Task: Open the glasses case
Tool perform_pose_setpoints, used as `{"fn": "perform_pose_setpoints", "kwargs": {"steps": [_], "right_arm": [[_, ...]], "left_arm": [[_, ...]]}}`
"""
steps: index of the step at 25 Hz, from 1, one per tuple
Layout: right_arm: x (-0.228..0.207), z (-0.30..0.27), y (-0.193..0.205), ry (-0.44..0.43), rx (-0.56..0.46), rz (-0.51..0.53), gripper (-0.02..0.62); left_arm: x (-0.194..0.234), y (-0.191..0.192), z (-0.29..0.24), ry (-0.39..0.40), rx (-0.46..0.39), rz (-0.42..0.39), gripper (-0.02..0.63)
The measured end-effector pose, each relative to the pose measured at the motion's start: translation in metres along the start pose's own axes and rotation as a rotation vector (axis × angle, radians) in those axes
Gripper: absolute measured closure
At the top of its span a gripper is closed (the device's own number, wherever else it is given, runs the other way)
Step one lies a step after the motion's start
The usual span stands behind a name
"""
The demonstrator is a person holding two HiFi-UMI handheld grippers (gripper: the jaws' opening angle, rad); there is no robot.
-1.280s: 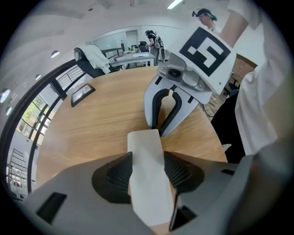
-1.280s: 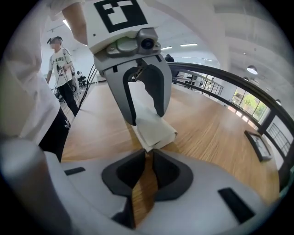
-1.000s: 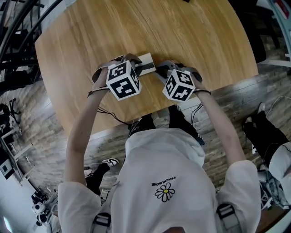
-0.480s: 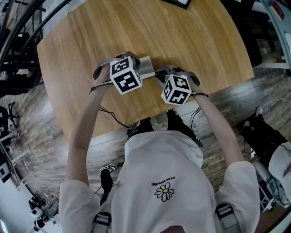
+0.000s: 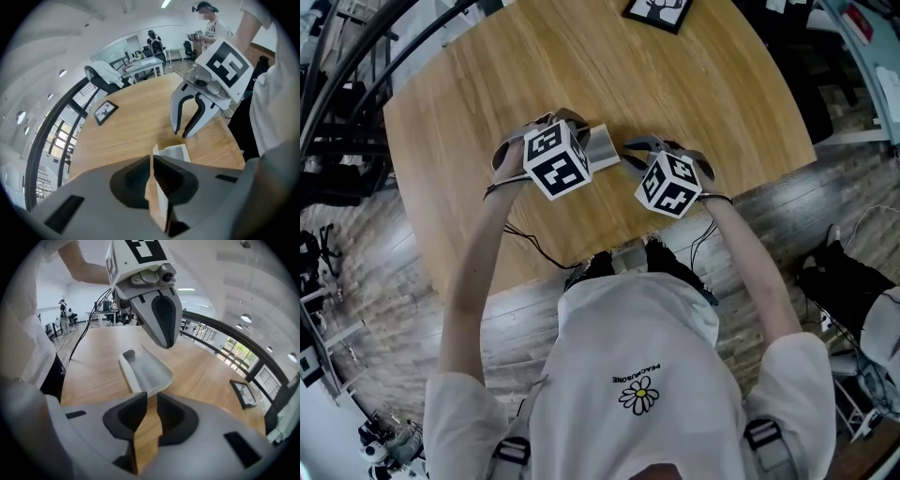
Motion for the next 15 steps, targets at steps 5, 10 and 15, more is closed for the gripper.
{"fn": "perform_pose_setpoints", "kwargs": {"steps": [5,10,15], "right_arm": [[-0.031,0.035,-0.051,0.169,-0.157,0.0,0.538],[-0.054,0.09,-0.121,0.369,-0.412,-0.014,0.578],[-0.059,0.146,-0.173,0.537,-0.674,-0.067,0.588]], "left_arm": [[0.025,-0.037,0.043,-0.139,-0.176,0.054,0.571],[0.041,-0.072,0.108,-0.318,-0.437,0.172,0.572],[0.036,-0.093,0.176,-0.589,-0.692,0.275,0.588]]}}
Point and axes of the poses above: the fingertips, and each gripper's own axes: z backward along the fingers, x to its left, y out of its underside, the point moved 7 cm from there along z, backward along the fingers, and after that the axes turned 12 degrees about -x, right-handed, at the moved point
